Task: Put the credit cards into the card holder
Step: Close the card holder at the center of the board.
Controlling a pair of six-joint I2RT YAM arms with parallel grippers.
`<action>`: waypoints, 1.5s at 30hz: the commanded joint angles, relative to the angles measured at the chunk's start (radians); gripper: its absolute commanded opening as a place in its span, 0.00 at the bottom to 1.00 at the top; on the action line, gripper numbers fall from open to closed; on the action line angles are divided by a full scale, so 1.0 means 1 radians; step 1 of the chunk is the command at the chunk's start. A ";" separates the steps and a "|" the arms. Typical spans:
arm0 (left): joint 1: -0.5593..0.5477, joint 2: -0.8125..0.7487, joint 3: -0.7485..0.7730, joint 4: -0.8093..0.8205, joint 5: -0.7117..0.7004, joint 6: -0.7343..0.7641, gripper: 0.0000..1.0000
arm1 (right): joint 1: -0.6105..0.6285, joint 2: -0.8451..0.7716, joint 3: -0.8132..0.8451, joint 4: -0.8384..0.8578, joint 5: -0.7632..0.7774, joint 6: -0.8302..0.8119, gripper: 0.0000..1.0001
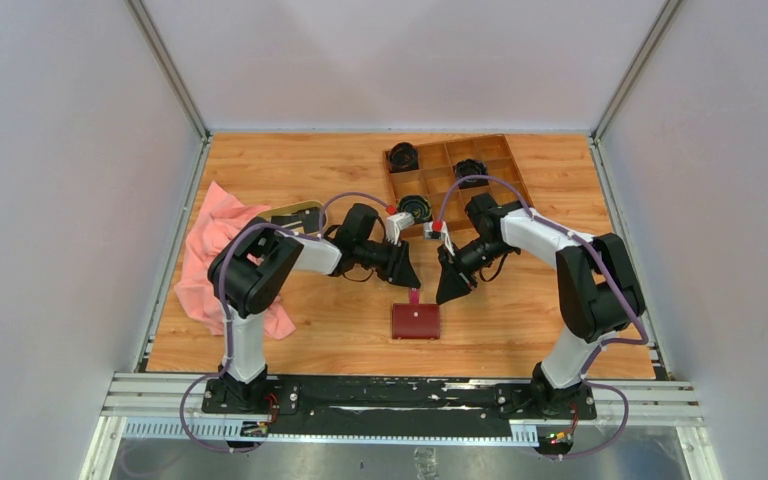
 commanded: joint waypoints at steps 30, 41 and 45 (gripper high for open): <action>0.022 0.041 0.030 0.013 0.058 -0.021 0.31 | 0.017 0.001 0.015 -0.033 0.005 -0.023 0.19; 0.025 0.053 0.040 0.013 0.071 -0.032 0.29 | 0.017 0.002 0.015 -0.036 0.005 -0.025 0.19; 0.026 0.053 0.038 0.013 0.077 -0.031 0.27 | 0.017 0.001 0.018 -0.037 0.006 -0.025 0.19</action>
